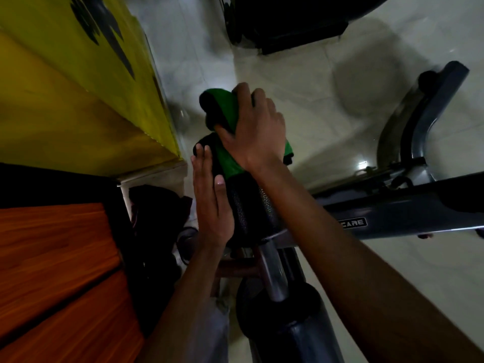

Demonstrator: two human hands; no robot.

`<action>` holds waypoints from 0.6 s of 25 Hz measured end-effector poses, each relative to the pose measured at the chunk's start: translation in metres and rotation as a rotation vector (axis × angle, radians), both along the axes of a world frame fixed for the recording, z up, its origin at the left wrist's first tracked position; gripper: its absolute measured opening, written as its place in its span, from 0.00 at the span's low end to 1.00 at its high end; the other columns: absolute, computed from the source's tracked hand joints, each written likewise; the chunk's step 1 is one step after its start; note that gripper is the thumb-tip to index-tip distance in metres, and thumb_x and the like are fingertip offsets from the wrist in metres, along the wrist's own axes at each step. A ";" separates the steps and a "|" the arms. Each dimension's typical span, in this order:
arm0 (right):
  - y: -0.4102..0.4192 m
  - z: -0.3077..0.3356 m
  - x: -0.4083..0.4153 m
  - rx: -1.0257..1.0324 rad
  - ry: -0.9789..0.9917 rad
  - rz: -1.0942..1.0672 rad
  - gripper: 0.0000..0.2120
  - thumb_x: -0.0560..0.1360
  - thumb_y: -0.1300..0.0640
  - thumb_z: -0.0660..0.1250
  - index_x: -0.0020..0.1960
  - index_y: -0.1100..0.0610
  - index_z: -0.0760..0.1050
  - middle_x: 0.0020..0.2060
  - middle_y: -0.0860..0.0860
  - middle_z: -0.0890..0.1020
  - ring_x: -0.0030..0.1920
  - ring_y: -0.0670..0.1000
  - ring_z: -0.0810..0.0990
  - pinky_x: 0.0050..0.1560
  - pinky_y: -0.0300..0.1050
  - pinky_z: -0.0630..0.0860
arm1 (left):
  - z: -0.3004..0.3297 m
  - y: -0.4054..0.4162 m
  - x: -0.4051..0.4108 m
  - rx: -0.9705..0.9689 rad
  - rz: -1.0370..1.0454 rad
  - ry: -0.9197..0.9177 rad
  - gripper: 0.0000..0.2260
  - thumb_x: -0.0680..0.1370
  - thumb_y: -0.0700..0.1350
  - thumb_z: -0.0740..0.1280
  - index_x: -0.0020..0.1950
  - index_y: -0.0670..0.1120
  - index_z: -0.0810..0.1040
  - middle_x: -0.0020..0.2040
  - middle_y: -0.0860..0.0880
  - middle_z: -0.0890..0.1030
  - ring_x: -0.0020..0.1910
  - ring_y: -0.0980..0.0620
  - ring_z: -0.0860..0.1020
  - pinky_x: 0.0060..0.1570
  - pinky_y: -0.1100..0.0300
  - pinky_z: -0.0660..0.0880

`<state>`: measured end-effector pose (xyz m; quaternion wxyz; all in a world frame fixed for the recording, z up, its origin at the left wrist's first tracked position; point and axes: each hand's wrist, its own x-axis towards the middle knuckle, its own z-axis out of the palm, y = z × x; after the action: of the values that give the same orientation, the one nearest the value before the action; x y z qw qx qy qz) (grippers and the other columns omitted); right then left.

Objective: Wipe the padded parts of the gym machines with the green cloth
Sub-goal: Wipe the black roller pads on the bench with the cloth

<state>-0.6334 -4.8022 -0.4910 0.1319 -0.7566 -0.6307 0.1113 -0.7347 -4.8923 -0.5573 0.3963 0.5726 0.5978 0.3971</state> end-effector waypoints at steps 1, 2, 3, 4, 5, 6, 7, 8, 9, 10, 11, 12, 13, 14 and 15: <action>0.003 -0.001 0.001 -0.006 0.003 0.009 0.27 0.72 0.41 0.64 0.65 0.55 0.67 0.54 0.54 0.74 0.52 0.56 0.74 0.47 0.49 0.68 | 0.000 0.000 0.000 -0.003 -0.001 0.004 0.23 0.83 0.48 0.49 0.77 0.41 0.55 0.78 0.45 0.55 0.78 0.51 0.49 0.75 0.56 0.50; -0.001 -0.002 0.002 0.008 0.016 0.015 0.27 0.72 0.42 0.65 0.65 0.55 0.67 0.54 0.55 0.74 0.52 0.56 0.74 0.47 0.50 0.68 | 0.000 0.001 -0.001 0.000 -0.002 0.008 0.24 0.83 0.48 0.49 0.77 0.41 0.56 0.78 0.45 0.55 0.78 0.51 0.49 0.75 0.57 0.50; -0.009 -0.002 0.005 0.031 0.039 0.018 0.27 0.71 0.42 0.65 0.64 0.56 0.68 0.53 0.55 0.74 0.51 0.57 0.74 0.47 0.51 0.69 | 0.001 0.001 0.000 0.005 -0.002 0.012 0.24 0.82 0.48 0.49 0.77 0.41 0.56 0.78 0.45 0.55 0.78 0.50 0.49 0.75 0.58 0.50; -0.020 -0.004 0.007 0.053 0.067 0.010 0.27 0.70 0.43 0.65 0.63 0.57 0.69 0.52 0.56 0.74 0.50 0.58 0.75 0.46 0.52 0.70 | 0.001 0.001 0.000 0.008 -0.001 0.015 0.23 0.82 0.48 0.49 0.77 0.41 0.56 0.78 0.45 0.55 0.78 0.50 0.49 0.75 0.58 0.49; -0.034 -0.005 0.009 0.068 0.098 -0.010 0.27 0.70 0.42 0.63 0.62 0.58 0.70 0.51 0.57 0.75 0.49 0.60 0.75 0.45 0.53 0.71 | 0.001 0.002 0.000 0.010 -0.002 0.016 0.23 0.82 0.48 0.49 0.76 0.41 0.56 0.78 0.45 0.55 0.78 0.50 0.49 0.75 0.59 0.49; -0.051 -0.005 0.011 0.074 0.132 -0.033 0.27 0.69 0.42 0.61 0.61 0.58 0.70 0.49 0.58 0.75 0.47 0.61 0.76 0.44 0.53 0.72 | 0.001 0.002 -0.001 0.013 -0.004 0.014 0.23 0.82 0.48 0.49 0.76 0.42 0.56 0.78 0.45 0.55 0.78 0.50 0.49 0.75 0.59 0.49; -0.069 -0.005 0.013 0.070 0.169 -0.055 0.28 0.68 0.41 0.59 0.60 0.59 0.70 0.49 0.59 0.75 0.47 0.61 0.76 0.43 0.53 0.74 | 0.002 0.002 -0.001 0.019 -0.006 0.012 0.23 0.82 0.48 0.49 0.76 0.42 0.56 0.78 0.45 0.55 0.78 0.50 0.49 0.75 0.58 0.50; -0.088 -0.006 0.017 0.050 0.212 -0.079 0.28 0.67 0.41 0.59 0.60 0.59 0.70 0.49 0.58 0.75 0.46 0.61 0.76 0.43 0.53 0.75 | 0.001 0.002 -0.001 0.023 -0.006 0.015 0.23 0.82 0.48 0.49 0.76 0.42 0.56 0.78 0.46 0.55 0.78 0.50 0.49 0.75 0.57 0.50; -0.108 -0.006 0.021 0.016 0.260 -0.111 0.28 0.67 0.41 0.60 0.60 0.59 0.70 0.49 0.57 0.75 0.47 0.60 0.77 0.44 0.52 0.75 | 0.001 0.002 -0.001 0.025 -0.006 0.025 0.23 0.83 0.48 0.49 0.76 0.42 0.56 0.78 0.46 0.55 0.78 0.50 0.50 0.75 0.56 0.50; -0.127 -0.006 0.026 -0.028 0.312 -0.154 0.28 0.67 0.42 0.61 0.60 0.59 0.69 0.50 0.56 0.76 0.47 0.59 0.77 0.44 0.50 0.75 | 0.001 0.002 -0.001 0.031 -0.005 0.035 0.23 0.83 0.47 0.49 0.77 0.42 0.57 0.78 0.46 0.55 0.78 0.50 0.50 0.75 0.57 0.50; -0.144 -0.006 0.032 -0.084 0.379 -0.211 0.25 0.68 0.44 0.63 0.59 0.58 0.69 0.50 0.55 0.76 0.48 0.58 0.77 0.45 0.49 0.75 | 0.001 0.002 0.000 0.039 -0.006 0.043 0.23 0.83 0.47 0.49 0.77 0.41 0.57 0.78 0.45 0.56 0.78 0.50 0.50 0.75 0.58 0.50; -0.158 -0.007 0.038 -0.140 0.469 -0.276 0.21 0.70 0.47 0.66 0.57 0.57 0.69 0.49 0.54 0.76 0.48 0.58 0.77 0.47 0.50 0.75 | 0.001 0.002 0.000 0.046 -0.006 0.048 0.23 0.82 0.47 0.49 0.77 0.41 0.57 0.78 0.45 0.56 0.78 0.51 0.50 0.75 0.60 0.50; -0.169 -0.008 0.046 -0.188 0.563 -0.331 0.16 0.71 0.51 0.68 0.54 0.55 0.68 0.48 0.53 0.76 0.49 0.57 0.77 0.48 0.52 0.75 | 0.001 0.002 0.000 0.050 -0.007 0.052 0.23 0.82 0.47 0.50 0.77 0.40 0.57 0.78 0.46 0.56 0.78 0.51 0.50 0.74 0.61 0.50; -0.177 -0.009 0.052 -0.226 0.637 -0.364 0.13 0.72 0.54 0.68 0.52 0.53 0.67 0.47 0.51 0.76 0.49 0.57 0.77 0.50 0.52 0.75 | 0.001 0.002 0.000 0.052 -0.009 0.054 0.23 0.82 0.47 0.50 0.77 0.41 0.57 0.78 0.46 0.55 0.77 0.52 0.50 0.74 0.62 0.50; -0.182 -0.009 0.058 -0.245 0.669 -0.371 0.12 0.73 0.54 0.68 0.51 0.51 0.66 0.47 0.51 0.77 0.49 0.56 0.78 0.50 0.51 0.75 | 0.001 0.002 0.000 0.053 -0.011 0.055 0.23 0.82 0.46 0.50 0.77 0.41 0.57 0.78 0.48 0.55 0.77 0.52 0.50 0.74 0.63 0.49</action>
<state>-0.5758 -4.9846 -0.4997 0.2564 -0.7898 -0.3876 0.4003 -0.7348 -4.8904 -0.5562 0.3665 0.5970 0.5945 0.3948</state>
